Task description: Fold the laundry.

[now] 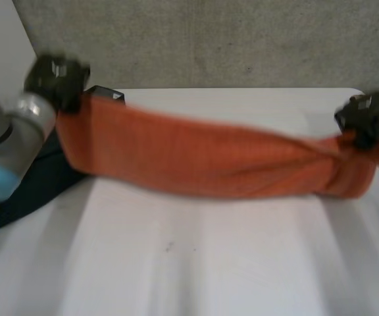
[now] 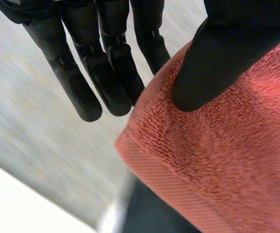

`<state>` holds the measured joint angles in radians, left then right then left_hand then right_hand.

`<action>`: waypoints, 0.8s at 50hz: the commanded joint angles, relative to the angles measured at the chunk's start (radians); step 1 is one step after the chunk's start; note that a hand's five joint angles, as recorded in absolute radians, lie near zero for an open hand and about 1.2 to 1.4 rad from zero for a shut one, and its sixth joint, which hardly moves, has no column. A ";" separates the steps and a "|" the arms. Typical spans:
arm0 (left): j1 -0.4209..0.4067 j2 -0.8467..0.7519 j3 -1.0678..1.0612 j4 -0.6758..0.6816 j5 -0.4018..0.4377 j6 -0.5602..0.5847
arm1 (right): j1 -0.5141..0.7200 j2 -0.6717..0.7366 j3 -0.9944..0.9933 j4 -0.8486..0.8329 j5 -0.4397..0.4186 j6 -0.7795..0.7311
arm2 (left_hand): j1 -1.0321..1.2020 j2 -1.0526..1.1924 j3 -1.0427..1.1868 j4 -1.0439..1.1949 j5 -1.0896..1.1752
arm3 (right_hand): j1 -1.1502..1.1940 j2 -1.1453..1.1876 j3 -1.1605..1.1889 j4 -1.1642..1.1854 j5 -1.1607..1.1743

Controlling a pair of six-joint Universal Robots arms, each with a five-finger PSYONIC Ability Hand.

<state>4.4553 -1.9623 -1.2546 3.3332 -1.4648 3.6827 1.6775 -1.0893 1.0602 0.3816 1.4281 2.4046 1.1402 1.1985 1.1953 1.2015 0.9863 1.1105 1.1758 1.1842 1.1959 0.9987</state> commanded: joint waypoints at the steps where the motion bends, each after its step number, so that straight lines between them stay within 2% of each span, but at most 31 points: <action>1: -0.045 -0.029 0.268 0.397 -0.066 -0.068 | 0.037 -0.029 -0.106 -0.556 0.068 0.318 | 0.256 0.198 0.201 0.195 0.235 | 0.286 0.220 0.212 0.200 0.223; 4: -0.053 -0.029 0.276 0.472 -0.101 -0.098 | 0.036 -0.092 -0.071 -0.725 0.069 0.405 | 0.256 0.198 0.201 0.195 0.235 | 0.286 0.220 0.212 0.200 0.223; 7: -0.054 -0.026 0.262 0.476 -0.140 -0.107 | 0.034 -0.119 -0.066 -0.727 0.065 0.410 | 0.256 0.198 0.201 0.195 0.235 | 0.286 0.220 0.212 0.200 0.223; 11: -0.053 -0.001 0.187 0.430 -0.158 -0.109 | 0.031 -0.109 -0.069 -0.655 0.051 0.409 | 0.256 0.198 0.201 0.195 0.235 | 0.286 0.220 0.212 0.200 0.223; 18: -0.048 0.055 -0.057 0.390 -0.150 -0.109 | 0.019 -0.041 -0.065 -0.382 -0.032 0.401 | 0.256 0.198 0.201 0.195 0.235 | 0.286 0.220 0.212 0.200 0.223; 20: -0.053 0.062 -0.152 0.390 -0.146 -0.107 | 0.014 -0.005 -0.051 -0.290 -0.058 0.369 | 0.256 0.198 0.201 0.195 0.235 | 0.286 0.220 0.212 0.200 0.223; 24: -0.060 0.068 -0.305 0.390 -0.140 -0.102 | 0.017 0.084 0.022 -0.156 -0.052 0.245 | 0.256 0.198 0.201 0.195 0.235 | 0.286 0.220 0.212 0.200 0.223; 28: -0.079 0.066 -0.423 0.390 -0.118 -0.099 | 0.027 0.162 0.078 -0.127 -0.046 0.159 | 0.256 0.198 0.201 0.195 0.235 | 0.286 0.220 0.212 0.200 0.223; 32: -0.088 0.066 -0.485 0.391 -0.108 -0.099 | 0.022 0.207 0.096 -0.135 -0.049 0.148 | 0.256 0.198 0.201 0.195 0.235 | 0.269 0.204 0.196 0.184 0.207; 34: -0.088 0.066 -0.499 0.391 -0.106 -0.102 | 0.018 0.210 0.099 -0.145 -0.051 0.154 | 0.256 0.198 0.201 0.195 0.235 | -0.151 -0.216 -0.225 -0.237 -0.214; 36: -0.088 0.069 -0.503 0.391 -0.108 -0.102 | 0.013 0.204 0.107 -0.170 -0.047 0.168 | 0.256 0.198 0.201 0.195 0.235 | -0.772 -0.838 -0.846 -0.858 -0.835; 40: -0.088 0.103 -0.508 0.388 -0.111 -0.104 | -0.005 0.180 0.145 -0.204 -0.043 0.188 | 0.256 0.198 0.201 0.195 0.235 | -0.788 -0.853 -0.861 -0.873 -0.850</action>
<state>4.3668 -1.8925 -1.7589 3.7240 -1.5719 3.5814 1.6948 -0.8823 1.1679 0.2338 1.3803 2.5578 1.1402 1.1985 1.1953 1.2016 0.9863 0.4108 0.4134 0.4300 0.4275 0.2307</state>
